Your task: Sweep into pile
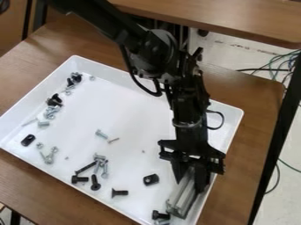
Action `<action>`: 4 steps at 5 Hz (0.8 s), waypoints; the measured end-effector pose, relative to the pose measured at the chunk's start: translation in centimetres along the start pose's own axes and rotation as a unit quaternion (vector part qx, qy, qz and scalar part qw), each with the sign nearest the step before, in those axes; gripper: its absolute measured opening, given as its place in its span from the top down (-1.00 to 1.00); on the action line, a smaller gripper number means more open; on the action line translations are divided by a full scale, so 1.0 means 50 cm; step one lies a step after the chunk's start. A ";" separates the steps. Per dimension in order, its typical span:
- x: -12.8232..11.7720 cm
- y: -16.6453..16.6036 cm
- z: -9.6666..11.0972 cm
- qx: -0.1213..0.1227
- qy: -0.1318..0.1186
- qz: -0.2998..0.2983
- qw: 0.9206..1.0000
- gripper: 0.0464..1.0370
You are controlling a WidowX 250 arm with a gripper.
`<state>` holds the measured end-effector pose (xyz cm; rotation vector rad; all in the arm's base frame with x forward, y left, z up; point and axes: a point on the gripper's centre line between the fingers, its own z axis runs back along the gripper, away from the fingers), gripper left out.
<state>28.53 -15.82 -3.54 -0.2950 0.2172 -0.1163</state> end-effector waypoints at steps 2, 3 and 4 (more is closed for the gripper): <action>0.011 0.049 0.013 0.015 -0.008 0.031 0.999 0.37; 0.020 0.138 0.036 0.052 -0.015 0.074 0.996 0.37; 0.020 0.239 0.064 0.143 0.006 0.091 0.985 0.37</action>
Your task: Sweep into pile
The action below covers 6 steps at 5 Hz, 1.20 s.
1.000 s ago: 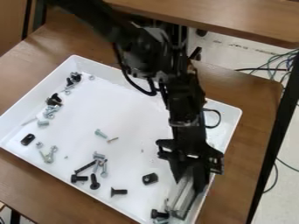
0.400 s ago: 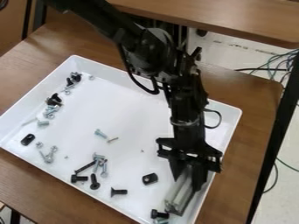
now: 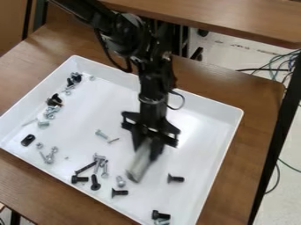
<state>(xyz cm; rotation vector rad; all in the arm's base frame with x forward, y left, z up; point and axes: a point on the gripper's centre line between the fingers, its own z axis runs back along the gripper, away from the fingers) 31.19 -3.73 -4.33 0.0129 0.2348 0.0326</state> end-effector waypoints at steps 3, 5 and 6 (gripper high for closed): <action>0.037 0.273 0.000 0.036 0.023 0.030 0.999 0.37; 0.033 0.408 0.004 0.069 0.029 -0.048 0.996 0.37; 0.009 0.404 0.013 0.070 0.026 -0.057 0.996 0.37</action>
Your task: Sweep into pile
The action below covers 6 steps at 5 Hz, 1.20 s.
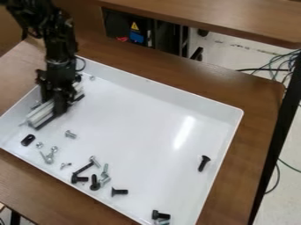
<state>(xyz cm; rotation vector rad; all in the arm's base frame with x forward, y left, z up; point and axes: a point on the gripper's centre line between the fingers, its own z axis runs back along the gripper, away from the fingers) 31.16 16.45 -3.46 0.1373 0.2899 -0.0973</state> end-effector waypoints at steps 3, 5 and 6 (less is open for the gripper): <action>-0.042 -0.211 0.152 -0.055 -0.108 0.018 0.992 0.37; -0.069 -0.404 0.100 -0.137 -0.138 -0.046 0.980 0.37; -0.073 -0.511 0.056 -0.186 -0.105 -0.061 0.975 0.37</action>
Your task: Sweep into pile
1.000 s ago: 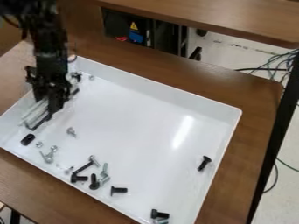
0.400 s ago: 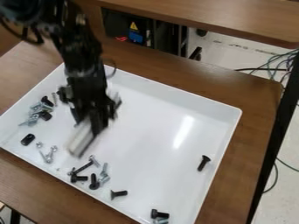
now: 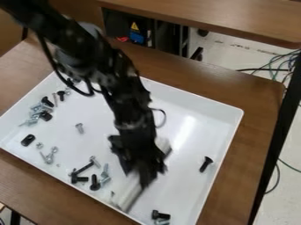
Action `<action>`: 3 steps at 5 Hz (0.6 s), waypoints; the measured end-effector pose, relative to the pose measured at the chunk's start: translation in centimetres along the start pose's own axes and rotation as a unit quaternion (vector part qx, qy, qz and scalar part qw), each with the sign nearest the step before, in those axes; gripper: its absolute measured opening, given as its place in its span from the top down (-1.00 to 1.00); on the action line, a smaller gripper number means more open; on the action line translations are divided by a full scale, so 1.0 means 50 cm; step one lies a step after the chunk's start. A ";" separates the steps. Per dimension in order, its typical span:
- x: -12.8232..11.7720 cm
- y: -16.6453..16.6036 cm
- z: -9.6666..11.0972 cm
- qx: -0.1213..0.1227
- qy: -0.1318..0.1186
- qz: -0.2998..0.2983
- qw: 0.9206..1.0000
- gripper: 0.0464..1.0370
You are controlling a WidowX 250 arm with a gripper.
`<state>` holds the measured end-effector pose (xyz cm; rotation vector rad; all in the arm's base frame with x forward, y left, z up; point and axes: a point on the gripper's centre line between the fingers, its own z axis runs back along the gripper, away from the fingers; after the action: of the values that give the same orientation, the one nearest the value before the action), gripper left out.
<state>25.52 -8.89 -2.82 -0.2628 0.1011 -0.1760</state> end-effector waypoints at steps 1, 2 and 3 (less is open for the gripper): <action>0.011 0.002 -0.028 0.009 0.017 0.025 1.000 0.37; 0.026 0.067 -0.022 0.018 0.026 0.045 0.998 0.37; 0.030 0.160 0.000 0.049 0.037 0.051 0.997 0.37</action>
<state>28.25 -1.55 -5.07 -0.1521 0.1795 -0.0882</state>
